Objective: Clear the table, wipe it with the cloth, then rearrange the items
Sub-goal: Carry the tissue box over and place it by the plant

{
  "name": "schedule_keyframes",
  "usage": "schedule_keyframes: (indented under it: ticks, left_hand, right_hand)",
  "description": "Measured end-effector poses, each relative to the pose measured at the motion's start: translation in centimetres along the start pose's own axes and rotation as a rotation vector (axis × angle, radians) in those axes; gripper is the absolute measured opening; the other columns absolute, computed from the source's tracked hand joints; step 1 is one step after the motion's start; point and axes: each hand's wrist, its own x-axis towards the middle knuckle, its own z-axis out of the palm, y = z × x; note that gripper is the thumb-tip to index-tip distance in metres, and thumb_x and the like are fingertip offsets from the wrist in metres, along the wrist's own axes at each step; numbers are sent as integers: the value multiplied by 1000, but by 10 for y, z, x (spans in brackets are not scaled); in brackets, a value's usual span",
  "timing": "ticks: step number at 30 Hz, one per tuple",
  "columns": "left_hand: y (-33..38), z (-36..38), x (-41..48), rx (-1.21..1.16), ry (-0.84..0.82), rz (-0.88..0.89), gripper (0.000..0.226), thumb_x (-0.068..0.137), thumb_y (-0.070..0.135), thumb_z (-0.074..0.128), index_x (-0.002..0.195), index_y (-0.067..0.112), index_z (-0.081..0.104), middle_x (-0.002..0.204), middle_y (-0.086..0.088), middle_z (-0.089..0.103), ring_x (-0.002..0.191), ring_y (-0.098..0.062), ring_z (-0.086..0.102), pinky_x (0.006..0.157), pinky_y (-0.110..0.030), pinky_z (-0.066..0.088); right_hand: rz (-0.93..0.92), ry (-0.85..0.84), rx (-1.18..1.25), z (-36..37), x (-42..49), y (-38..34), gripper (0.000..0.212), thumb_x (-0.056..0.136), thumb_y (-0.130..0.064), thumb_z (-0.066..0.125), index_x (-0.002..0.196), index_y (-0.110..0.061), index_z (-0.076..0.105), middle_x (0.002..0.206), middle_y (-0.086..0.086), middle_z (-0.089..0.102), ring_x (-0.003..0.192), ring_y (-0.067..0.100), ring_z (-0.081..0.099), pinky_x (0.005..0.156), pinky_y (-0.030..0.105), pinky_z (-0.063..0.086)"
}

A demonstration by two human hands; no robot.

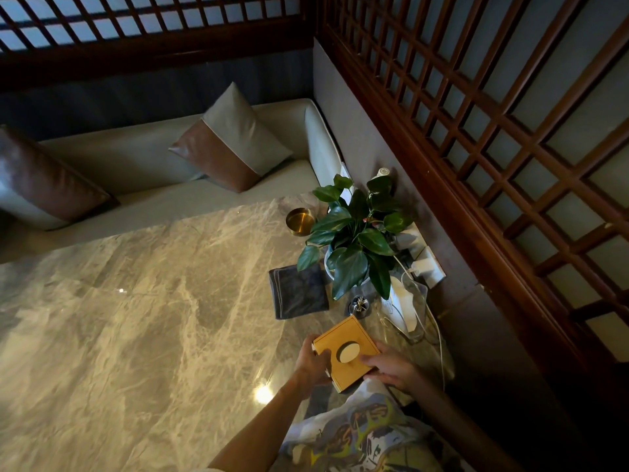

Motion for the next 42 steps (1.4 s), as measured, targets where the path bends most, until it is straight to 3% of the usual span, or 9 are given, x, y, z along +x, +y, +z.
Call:
schedule_keyframes:
  ticks: [11, 15, 20, 24, 26, 29, 34, 37, 42]
  left_hand:
    - [-3, -4, 7, 51, 10, 11, 40, 96, 11, 47, 130, 31, 38, 130, -15, 52, 111, -39, 61, 62, -47, 62]
    - [-4, -3, 9, 53, 18, 1, 35, 95, 11, 49, 122, 32, 40, 127, -14, 54, 107, -38, 63, 60, -45, 62]
    - [-5, 3, 10, 171, 116, -59, 40, 77, 9, 70, 110, 12, 46, 101, -8, 58, 93, -26, 64, 68, -37, 61]
    - [-19, 9, 11, 289, 49, -79, 42, 78, 24, 73, 106, 16, 44, 112, -9, 59, 102, -24, 62, 89, -41, 57]
    - [-21, 9, 10, 294, 23, -51, 45, 80, 26, 71, 114, 17, 43, 117, -11, 59, 105, -25, 62, 92, -42, 56]
    - [-18, 7, 6, 302, -51, 17, 70, 83, 18, 66, 142, 27, 29, 125, -12, 55, 112, -31, 60, 87, -39, 57]
    - [-19, 9, -3, 360, -146, 116, 88, 85, 7, 60, 150, 35, 9, 126, -18, 55, 103, -30, 61, 89, -43, 57]
    - [-21, 8, -2, 384, -143, 133, 85, 86, 10, 60, 150, 33, 9, 128, -23, 56, 115, -38, 58, 97, -47, 52]
    - [-19, 9, -8, 369, -159, 114, 87, 87, 5, 58, 149, 37, 7, 100, -15, 58, 72, -20, 57, 70, -37, 53]
  right_hand:
    - [-33, 22, -1, 3, 0, 5, 36, 85, -2, 71, 119, -3, 61, 120, 16, 64, 111, 35, 62, 68, 35, 62]
    - [-43, 37, -12, 3, 0, 5, 38, 84, -2, 72, 120, -4, 60, 117, 16, 64, 112, 35, 62, 74, 38, 62]
    - [-144, 199, 49, -7, 24, 10, 47, 77, -2, 78, 119, -10, 59, 114, 14, 66, 106, 34, 63, 83, 54, 57]
    - [-310, 281, -179, -6, 21, 7, 19, 87, -10, 68, 105, -12, 70, 108, 15, 73, 99, 32, 68, 92, 49, 54]
    - [-338, 240, -198, -4, 18, 6, 24, 90, -11, 64, 114, -12, 69, 112, 14, 72, 102, 31, 67, 93, 50, 54]
    - [-259, 123, -222, 0, 10, 11, 37, 93, -18, 61, 124, -37, 54, 113, 0, 68, 105, 26, 65, 85, 42, 57]
    - [-320, 85, -360, -9, 21, 21, 53, 92, -25, 56, 144, -28, 44, 124, 1, 66, 110, 24, 64, 98, 50, 52]
    - [-324, 101, -390, -6, 8, 16, 50, 95, -21, 54, 145, -25, 43, 128, 4, 64, 113, 24, 62, 99, 45, 51]
    - [-313, 108, -385, -7, 8, 17, 48, 95, -20, 54, 142, -24, 46, 127, 2, 65, 112, 24, 63, 98, 45, 52]
